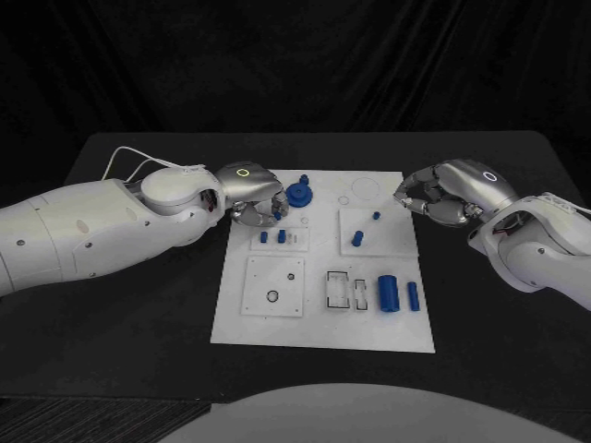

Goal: Assemble the parts on the task board

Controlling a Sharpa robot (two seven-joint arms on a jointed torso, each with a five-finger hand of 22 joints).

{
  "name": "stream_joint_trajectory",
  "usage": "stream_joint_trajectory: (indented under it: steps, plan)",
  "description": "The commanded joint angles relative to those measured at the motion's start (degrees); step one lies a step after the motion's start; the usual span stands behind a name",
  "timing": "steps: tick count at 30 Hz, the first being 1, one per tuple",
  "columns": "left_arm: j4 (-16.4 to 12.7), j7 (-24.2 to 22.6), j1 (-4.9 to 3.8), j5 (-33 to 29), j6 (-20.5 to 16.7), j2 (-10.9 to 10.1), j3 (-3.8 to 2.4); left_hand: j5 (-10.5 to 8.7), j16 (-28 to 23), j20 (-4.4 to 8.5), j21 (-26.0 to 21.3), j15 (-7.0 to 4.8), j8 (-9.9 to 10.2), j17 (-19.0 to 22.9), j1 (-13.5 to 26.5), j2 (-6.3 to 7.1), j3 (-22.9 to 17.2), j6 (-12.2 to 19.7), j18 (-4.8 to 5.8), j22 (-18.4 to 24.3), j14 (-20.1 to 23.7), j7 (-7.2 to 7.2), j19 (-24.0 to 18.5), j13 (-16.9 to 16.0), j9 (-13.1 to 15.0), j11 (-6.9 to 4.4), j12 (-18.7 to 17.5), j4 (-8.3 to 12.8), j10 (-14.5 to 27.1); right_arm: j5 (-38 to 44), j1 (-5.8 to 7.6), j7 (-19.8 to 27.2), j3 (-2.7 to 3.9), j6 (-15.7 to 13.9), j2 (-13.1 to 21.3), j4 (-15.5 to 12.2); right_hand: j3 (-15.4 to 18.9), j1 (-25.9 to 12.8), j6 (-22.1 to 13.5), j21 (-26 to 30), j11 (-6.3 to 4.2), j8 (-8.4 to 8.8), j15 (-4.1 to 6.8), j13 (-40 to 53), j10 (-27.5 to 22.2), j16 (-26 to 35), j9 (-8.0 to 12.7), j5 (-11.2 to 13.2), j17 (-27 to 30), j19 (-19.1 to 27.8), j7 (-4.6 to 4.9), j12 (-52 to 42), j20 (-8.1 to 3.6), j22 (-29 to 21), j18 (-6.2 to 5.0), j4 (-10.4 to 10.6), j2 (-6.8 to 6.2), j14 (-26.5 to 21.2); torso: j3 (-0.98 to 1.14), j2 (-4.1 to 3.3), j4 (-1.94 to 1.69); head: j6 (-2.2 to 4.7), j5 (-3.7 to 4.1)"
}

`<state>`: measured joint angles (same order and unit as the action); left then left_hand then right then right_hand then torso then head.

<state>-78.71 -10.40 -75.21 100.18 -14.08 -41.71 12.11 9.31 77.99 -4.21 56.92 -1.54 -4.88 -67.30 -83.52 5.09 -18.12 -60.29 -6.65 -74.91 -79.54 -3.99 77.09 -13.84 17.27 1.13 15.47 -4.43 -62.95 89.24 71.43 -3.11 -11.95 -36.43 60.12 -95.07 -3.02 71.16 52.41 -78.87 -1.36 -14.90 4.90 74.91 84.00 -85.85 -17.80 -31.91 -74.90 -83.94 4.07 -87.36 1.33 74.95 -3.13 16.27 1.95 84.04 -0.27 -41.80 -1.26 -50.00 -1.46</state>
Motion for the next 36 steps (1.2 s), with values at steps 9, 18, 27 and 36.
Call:
stream_joint_trajectory:
  steps: [9,18,27,36]
  plan:
    - [0.07,0.39,0.36,0.09,-0.16,0.36,0.05,-0.3,-0.64,-0.11,-1.05,-0.13,1.21,0.65,0.72,0.57,-0.13,1.76,0.31,-6.6,0.63,0.22,-0.58,0.33,-0.51,0.0,-1.33,-0.58,0.33,0.1,-0.14,-0.42,0.03,0.24,0.01,0.04,-0.48,0.3,0.53,0.2,-0.03,0.17,0.01,11.62,3.87,0.4,0.06,-0.2,-7.8,-1.66,0.01,0.27,0.14,11.64,0.54,-0.06,0.05,4.49,-0.01,0.0,0.01,0.0,-0.06]
    - [0.23,2.34,0.38,0.09,-2.4,-0.43,0.05,-2.85,-1.64,-0.6,-3.49,0.72,1.38,2.41,2.9,2.95,1.4,18.11,0.08,-6.27,1.69,5.58,-1.17,1.14,-4.81,1.83,-5.48,-2.87,5.17,0.1,-0.14,-0.49,0.03,0.25,0.26,-0.15,-0.47,0.36,0.51,0.47,-0.02,0.21,0.01,11.33,3.69,0.43,0.07,-0.15,-7.75,-1.55,0.04,0.51,0.14,11.56,0.48,-0.1,-0.15,4.48,0.01,0.01,0.0,0.0,-0.44]
    - [-0.45,-0.89,-0.38,-1.23,-11.43,-4.74,0.03,-6.55,-2.99,-1.63,-7.95,1.95,1.55,4.85,3.37,4.17,8.12,26.63,-0.43,-5.5,3.51,7.54,-2.58,1.89,-8.18,3.03,-9.07,-9.78,17.03,0.1,1.84,-1.38,0.05,1.64,1.36,-1.48,-0.71,1.83,0.63,7.15,0.56,0.86,-0.52,0.64,-4.09,3.47,0.26,3.81,-3.33,1.33,0.44,10.9,0.69,9.62,-0.86,0.07,-2.21,3.08,-0.09,0.04,0.03,0.0,-2.08]
    - [0.15,-15.03,-2.26,-31.34,-10.12,-9.26,0.03,-4.9,-33.37,-4.55,-41.98,6.55,1.48,31.5,13.84,0.57,12.85,27.62,-0.94,4.38,42.02,5.88,-30.1,5.88,-9.2,3.48,-10.64,-12.95,30.93,2.06,9.88,-3.23,0.05,11.34,0.95,-2.89,-0.97,5.78,2.3,14.34,4.18,4.05,-3.93,-39.09,-31.04,7.51,0.53,10.15,2.11,3.88,1.56,60.15,3.15,7.87,-1.8,-0.24,-5.39,0.89,-0.29,0.09,0.17,0.0,-2.67]
